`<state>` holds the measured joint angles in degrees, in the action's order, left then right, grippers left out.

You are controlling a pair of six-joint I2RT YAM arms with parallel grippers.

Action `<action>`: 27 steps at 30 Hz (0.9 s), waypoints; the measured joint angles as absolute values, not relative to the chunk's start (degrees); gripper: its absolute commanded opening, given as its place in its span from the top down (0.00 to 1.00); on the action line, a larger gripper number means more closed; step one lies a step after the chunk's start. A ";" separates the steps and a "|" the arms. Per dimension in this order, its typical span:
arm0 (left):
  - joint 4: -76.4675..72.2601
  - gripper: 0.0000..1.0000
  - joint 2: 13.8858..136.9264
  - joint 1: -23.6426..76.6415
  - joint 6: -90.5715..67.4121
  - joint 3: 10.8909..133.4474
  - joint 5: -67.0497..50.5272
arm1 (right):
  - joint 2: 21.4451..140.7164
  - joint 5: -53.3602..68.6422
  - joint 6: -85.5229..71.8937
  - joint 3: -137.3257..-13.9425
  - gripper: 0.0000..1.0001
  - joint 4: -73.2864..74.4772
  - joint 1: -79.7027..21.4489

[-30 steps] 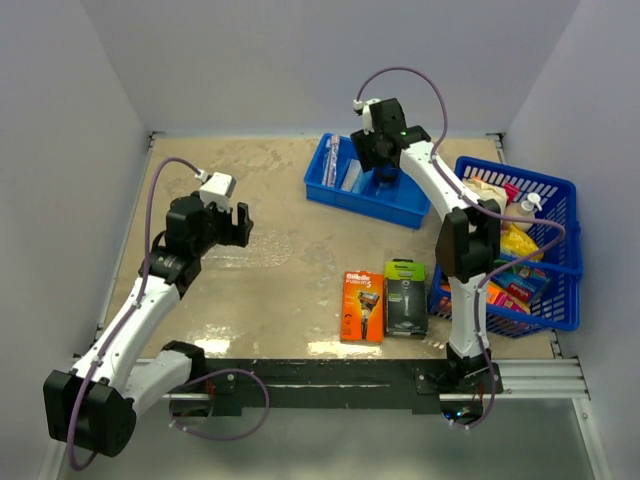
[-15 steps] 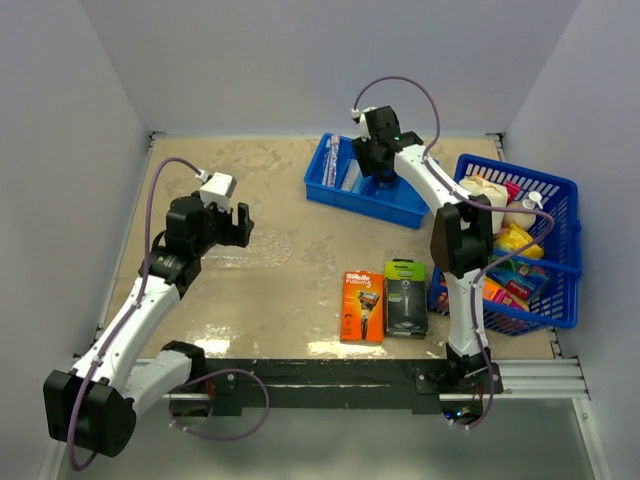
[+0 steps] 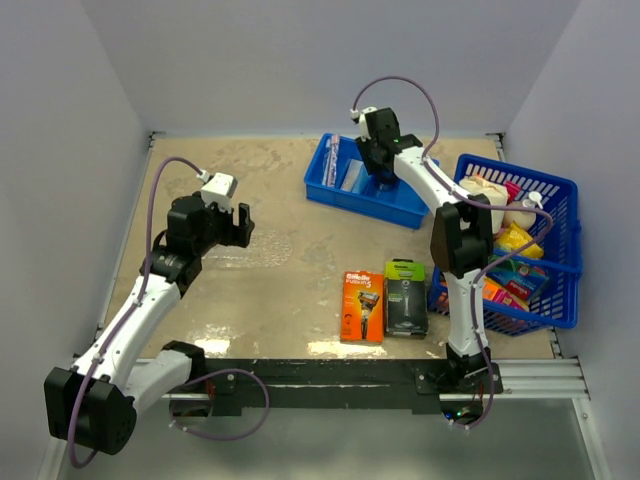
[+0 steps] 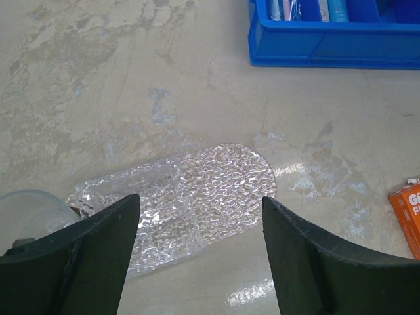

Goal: Prepare toiletry sets of a toothbrush and toothpaste on the tray

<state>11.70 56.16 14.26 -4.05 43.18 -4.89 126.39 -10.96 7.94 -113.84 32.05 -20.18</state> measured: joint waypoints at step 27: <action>11.84 0.21 56.69 14.26 -4.03 43.16 -4.93 | 126.89 -12.45 10.59 -111.00 1.00 29.12 -20.18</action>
<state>11.84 56.69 14.26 -4.03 43.16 -4.93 126.89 -12.45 10.59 -111.00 29.12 -20.18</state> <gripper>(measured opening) 0.790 0.102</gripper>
